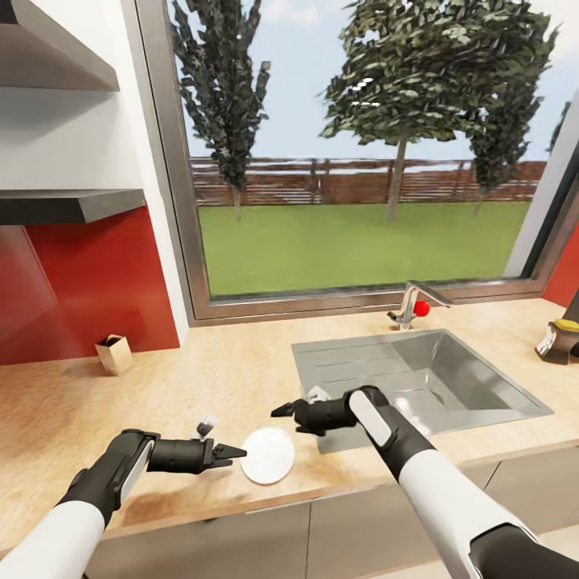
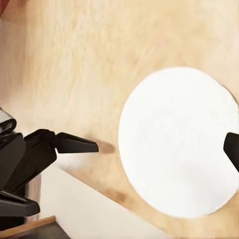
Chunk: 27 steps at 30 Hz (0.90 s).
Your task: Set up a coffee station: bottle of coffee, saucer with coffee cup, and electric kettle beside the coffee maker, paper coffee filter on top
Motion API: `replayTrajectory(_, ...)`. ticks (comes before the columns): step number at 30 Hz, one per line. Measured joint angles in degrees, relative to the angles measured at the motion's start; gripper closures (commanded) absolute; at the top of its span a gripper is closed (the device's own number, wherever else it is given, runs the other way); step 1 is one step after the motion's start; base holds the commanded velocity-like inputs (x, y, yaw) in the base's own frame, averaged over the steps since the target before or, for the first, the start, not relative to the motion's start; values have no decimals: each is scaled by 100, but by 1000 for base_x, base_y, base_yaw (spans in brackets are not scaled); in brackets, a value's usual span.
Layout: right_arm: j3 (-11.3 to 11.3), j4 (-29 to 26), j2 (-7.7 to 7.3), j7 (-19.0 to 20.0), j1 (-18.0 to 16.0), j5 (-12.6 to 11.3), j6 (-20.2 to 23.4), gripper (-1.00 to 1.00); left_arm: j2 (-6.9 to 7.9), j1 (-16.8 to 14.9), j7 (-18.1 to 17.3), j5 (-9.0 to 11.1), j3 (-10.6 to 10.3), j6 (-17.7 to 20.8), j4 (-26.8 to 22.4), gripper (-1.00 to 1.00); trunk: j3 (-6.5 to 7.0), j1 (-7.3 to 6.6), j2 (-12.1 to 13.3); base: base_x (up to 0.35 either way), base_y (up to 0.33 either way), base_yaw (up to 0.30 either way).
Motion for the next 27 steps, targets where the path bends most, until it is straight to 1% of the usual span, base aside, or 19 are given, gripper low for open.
replayTrajectory(2,184,0,3,3,14,-6,-2,-100,-7,7,3,2,-3,-1,3,-100,0,0,0,0,0,0)
replayTrajectory(5,310,1,4,4,21,-13,-5,-100,-9,29,15,-17,-7,-9,12,-100,0,0,0,0,0,0)
replayTrajectory(14,344,95,4,5,23,-7,-35,-100,6,173,36,-54,-4,-18,9,-100,0,0,0,0,0,0)
replayTrajectory(15,345,158,4,7,23,-2,-141,-100,12,184,38,-58,-5,-19,8,-100,0,0,0,0,0,0)
replayTrajectory(16,344,213,4,17,23,8,-446,-100,19,196,40,-64,-5,-19,10,-100,0,0,0,0,0,0)
replayTrajectory(19,344,268,4,28,23,20,-826,-100,28,206,41,-67,-4,-19,13,-100,0,0,0,0,0,0)
replayTrajectory(22,344,301,6,54,23,18,-971,-100,34,211,41,-67,0,-19,14,-100,0,0,0,0,0,0)
replayTrajectory(24,344,340,6,276,23,25,-1039,-100,39,213,41,-68,2,-19,15,-100,0,0,0,0,0,0)
replayTrajectory(26,342,384,5,420,23,33,-1052,-100,40,213,41,-68,3,-19,15,-100,0,0,0,0,0,0)
replayTrajectory(27,339,435,5,573,23,39,-1061,-100,41,213,41,-68,3,-19,15,-100,0,0,0,0,0,0)
